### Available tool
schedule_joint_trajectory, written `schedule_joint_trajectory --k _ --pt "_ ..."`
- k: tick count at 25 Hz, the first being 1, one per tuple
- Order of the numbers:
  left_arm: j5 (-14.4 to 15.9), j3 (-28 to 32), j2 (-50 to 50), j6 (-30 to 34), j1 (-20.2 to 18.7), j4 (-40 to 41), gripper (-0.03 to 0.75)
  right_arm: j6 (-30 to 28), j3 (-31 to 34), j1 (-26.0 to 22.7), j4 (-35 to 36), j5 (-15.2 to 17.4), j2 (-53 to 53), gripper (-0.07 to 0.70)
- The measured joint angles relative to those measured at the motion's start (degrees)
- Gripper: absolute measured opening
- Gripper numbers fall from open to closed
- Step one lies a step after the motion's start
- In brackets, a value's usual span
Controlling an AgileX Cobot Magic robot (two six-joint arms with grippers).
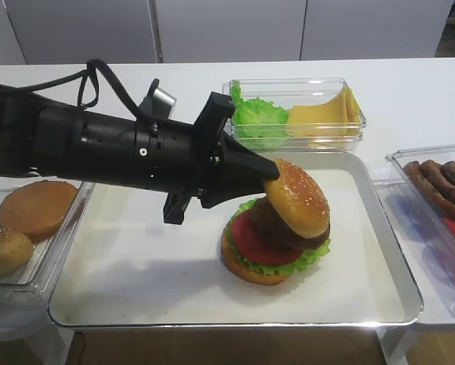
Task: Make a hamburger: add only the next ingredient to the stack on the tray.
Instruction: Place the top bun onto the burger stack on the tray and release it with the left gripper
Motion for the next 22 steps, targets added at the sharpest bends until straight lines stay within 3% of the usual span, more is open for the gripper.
schedule_joint_trajectory --k 14,22 --pt "-0.8 0.0 0.0 0.0 0.0 0.9 0.153 0.0 0.0 0.0 0.0 0.0 0.0 0.495" --pt "-1.1 0.0 0.0 -0.2 0.0 1.1 0.296 0.0 0.0 0.0 0.0 0.0 0.0 0.495"
